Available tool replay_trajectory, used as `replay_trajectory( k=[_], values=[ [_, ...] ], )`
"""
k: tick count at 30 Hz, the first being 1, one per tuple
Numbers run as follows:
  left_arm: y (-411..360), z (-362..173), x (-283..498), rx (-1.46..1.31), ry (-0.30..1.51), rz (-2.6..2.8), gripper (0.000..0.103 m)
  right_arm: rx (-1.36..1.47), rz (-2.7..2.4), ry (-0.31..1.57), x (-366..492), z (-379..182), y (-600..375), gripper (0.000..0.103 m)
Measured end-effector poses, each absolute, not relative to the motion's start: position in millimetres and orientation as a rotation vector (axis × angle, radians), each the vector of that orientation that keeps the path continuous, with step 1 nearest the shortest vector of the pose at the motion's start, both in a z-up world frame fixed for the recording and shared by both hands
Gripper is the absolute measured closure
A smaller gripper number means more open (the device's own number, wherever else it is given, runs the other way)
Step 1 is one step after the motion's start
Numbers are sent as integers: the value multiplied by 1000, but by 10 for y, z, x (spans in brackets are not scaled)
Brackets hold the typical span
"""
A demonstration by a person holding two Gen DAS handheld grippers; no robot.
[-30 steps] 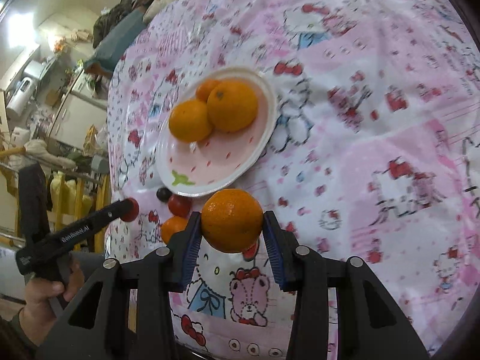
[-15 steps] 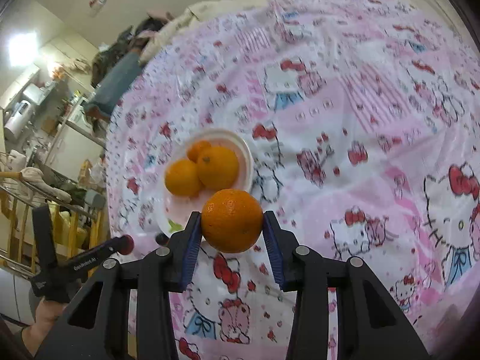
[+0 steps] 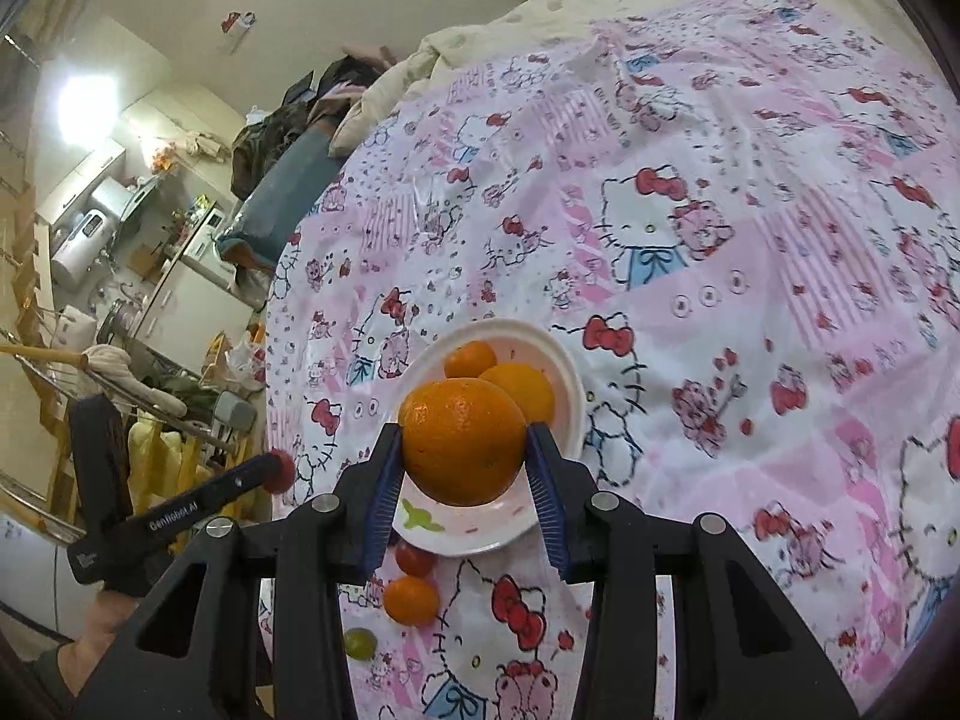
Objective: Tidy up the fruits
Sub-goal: 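Carry the tomato over the plate with the left tool while the right tool carries its orange, then open the left tool to drop the tomato on the plate while the right tool releases its orange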
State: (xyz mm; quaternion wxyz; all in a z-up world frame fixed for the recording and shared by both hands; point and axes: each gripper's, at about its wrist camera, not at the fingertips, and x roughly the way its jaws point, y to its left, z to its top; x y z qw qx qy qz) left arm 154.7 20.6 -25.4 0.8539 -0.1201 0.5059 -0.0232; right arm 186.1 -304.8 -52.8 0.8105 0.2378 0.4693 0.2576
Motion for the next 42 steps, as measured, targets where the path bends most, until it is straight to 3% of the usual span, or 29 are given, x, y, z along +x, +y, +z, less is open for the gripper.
replay_trajectory(
  k=[8,17,39,41,42],
  values=[
    [135,-634,1999,-300,1138,-89,73,476,592,1126,2095,-851,-2731,60],
    [88,-978,2007,-381,1261,-77,72,459,586,1232,2173,-1172,-2597,60],
    [-166,-956,1962,-340,1257,-141,71,470,540,1275,2126,-1327,-2658,58],
    [-175,-958,1956,-337,1254,-145,69,476,537,1273,2131,-1325,-2663,58],
    [-179,-955,1952,-334,1250,-147,62,478,537,1274,2136,-1326,-2662,58]
  ],
)
